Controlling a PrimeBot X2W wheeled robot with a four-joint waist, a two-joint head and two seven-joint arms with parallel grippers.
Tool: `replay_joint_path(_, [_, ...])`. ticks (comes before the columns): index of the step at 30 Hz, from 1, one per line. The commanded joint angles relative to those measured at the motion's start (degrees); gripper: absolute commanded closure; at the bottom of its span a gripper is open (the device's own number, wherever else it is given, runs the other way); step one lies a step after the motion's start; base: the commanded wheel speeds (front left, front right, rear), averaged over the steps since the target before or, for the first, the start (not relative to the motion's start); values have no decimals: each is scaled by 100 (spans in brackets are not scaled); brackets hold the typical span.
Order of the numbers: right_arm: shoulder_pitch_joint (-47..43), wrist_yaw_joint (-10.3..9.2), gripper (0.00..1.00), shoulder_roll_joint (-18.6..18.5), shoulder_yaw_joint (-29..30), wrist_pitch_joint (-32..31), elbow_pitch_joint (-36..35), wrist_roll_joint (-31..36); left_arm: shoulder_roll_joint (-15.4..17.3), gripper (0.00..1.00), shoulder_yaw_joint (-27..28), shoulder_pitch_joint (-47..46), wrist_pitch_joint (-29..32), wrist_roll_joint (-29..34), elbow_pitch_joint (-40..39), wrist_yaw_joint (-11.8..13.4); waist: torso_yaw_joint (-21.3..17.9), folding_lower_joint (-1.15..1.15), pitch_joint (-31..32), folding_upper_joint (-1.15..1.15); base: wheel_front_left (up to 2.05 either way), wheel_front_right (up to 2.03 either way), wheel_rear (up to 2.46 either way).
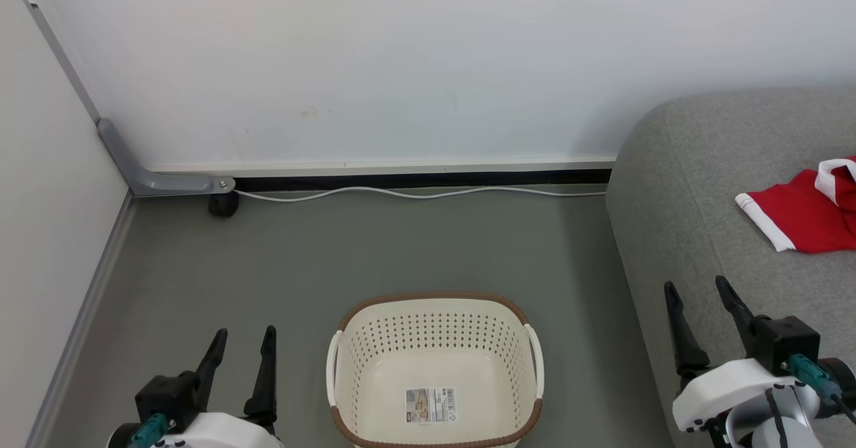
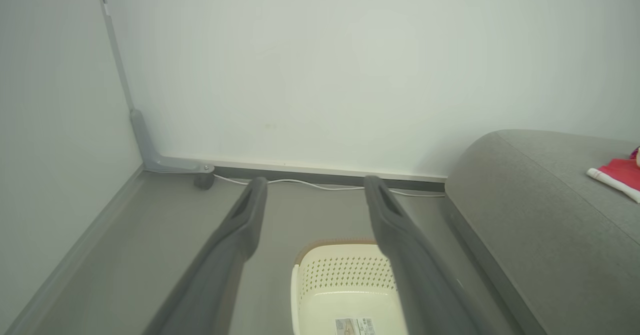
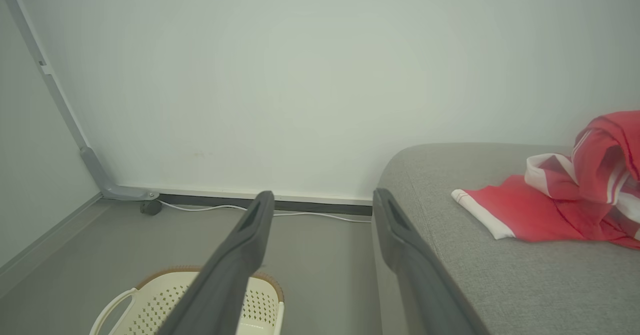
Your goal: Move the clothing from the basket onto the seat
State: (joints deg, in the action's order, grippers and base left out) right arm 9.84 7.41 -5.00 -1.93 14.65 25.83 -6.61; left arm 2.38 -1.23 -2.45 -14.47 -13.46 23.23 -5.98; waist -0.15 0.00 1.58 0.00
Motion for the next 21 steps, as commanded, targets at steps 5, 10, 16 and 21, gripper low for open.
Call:
replay_joint_path(5, [-111,0,100,45,-15,-3,172,-5,-34,100,-35,79,27,-36,179,-1,-11,0,10,0,0,0,0])
replay_joint_path(10, [-157,0,100,81,43,-104,235,-266,-51,100,17,90,128,-279,243,-6,-10,4,7,0,0,0,0])
replay_joint_path(16, [-186,1,100,88,71,-197,149,-686,-46,100,44,85,219,-662,171,-13,-9,3,2,0,0,0,0])
replay_joint_path(21, [-199,1,100,93,94,-270,82,-1031,-42,100,67,68,291,-978,117,-19,-8,0,-12,0,0,0,0])
